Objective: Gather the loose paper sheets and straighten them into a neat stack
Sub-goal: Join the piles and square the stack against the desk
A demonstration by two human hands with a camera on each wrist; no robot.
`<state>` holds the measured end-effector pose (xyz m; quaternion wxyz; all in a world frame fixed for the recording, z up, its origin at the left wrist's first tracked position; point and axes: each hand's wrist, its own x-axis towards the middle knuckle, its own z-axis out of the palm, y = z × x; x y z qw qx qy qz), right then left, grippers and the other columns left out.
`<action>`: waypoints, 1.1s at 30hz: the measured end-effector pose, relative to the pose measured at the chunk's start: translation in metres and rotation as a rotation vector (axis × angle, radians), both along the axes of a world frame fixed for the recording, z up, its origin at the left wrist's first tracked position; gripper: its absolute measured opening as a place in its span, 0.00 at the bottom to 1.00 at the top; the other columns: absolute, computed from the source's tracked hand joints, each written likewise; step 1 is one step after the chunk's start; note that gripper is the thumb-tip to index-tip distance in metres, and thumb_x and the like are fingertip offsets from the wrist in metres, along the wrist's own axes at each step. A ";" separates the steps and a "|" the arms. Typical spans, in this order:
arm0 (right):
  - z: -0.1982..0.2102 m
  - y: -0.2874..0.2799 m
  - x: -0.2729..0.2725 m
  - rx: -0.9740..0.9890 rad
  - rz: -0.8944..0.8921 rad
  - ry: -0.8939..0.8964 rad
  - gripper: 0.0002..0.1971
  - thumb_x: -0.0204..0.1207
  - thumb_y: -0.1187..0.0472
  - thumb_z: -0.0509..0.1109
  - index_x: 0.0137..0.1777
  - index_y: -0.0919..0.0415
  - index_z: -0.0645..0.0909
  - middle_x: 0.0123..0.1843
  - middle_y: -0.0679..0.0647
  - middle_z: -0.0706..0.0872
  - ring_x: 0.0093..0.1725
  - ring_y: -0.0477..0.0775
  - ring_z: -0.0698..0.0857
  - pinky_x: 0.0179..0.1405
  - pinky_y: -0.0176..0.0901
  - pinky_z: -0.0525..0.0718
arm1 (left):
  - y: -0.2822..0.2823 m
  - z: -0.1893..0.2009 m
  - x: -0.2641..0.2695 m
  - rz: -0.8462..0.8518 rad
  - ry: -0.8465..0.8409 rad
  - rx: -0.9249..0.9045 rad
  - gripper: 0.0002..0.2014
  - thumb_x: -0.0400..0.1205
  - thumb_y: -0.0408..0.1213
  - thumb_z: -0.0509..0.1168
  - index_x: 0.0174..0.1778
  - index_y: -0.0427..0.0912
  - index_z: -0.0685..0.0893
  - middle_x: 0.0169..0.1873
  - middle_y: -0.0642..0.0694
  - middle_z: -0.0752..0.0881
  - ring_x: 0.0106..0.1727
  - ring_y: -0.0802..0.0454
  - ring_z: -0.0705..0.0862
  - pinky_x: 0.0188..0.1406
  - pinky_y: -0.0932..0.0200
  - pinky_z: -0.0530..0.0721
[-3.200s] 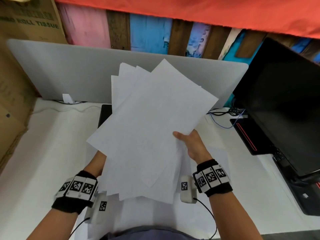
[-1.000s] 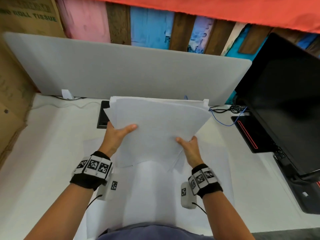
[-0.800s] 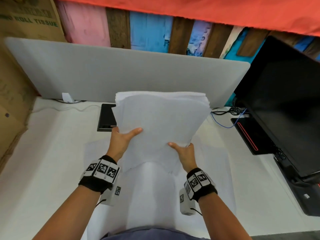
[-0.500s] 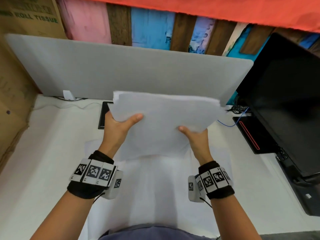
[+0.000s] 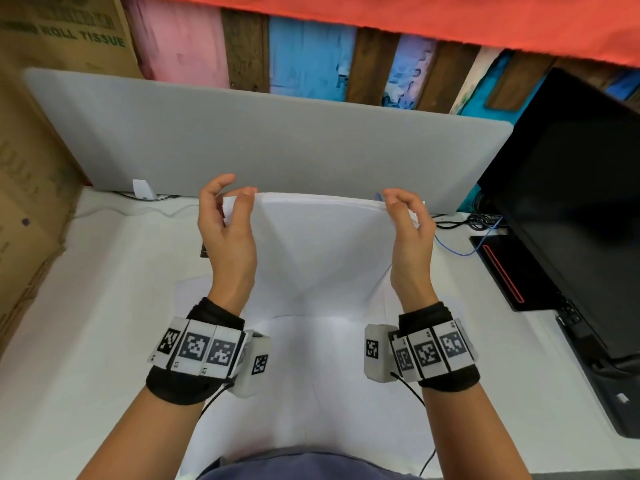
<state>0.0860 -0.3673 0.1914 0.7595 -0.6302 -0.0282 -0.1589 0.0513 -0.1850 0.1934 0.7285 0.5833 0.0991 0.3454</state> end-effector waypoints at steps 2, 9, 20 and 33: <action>0.001 -0.003 0.001 -0.035 0.009 -0.015 0.05 0.68 0.58 0.66 0.42 0.51 0.82 0.41 0.41 0.83 0.46 0.40 0.80 0.48 0.29 0.76 | 0.002 -0.002 -0.001 -0.010 0.007 0.020 0.10 0.75 0.38 0.60 0.51 0.53 0.76 0.43 0.52 0.86 0.50 0.58 0.81 0.63 0.56 0.75; -0.028 -0.029 0.003 -0.162 0.293 0.136 0.18 0.57 0.56 0.79 0.49 0.52 0.82 0.40 0.39 0.90 0.41 0.35 0.87 0.42 0.30 0.83 | 0.021 -0.029 -0.001 -0.210 0.070 0.111 0.18 0.73 0.45 0.67 0.57 0.56 0.73 0.53 0.57 0.80 0.52 0.67 0.80 0.54 0.71 0.79; -0.087 -0.015 0.004 -0.148 0.258 0.345 0.26 0.64 0.73 0.77 0.62 0.59 0.77 0.54 0.51 0.87 0.54 0.47 0.86 0.47 0.35 0.85 | 0.032 -0.069 0.006 -0.383 0.276 0.142 0.20 0.71 0.22 0.71 0.46 0.54 0.80 0.39 0.59 0.88 0.41 0.71 0.86 0.39 0.74 0.83; -0.110 -0.025 -0.005 -0.285 0.093 0.348 0.10 0.75 0.63 0.71 0.56 0.63 0.82 0.44 0.47 0.87 0.43 0.42 0.85 0.44 0.31 0.85 | 0.061 -0.140 0.001 -0.368 0.691 0.221 0.22 0.71 0.38 0.76 0.59 0.41 0.79 0.54 0.43 0.82 0.59 0.44 0.82 0.63 0.51 0.81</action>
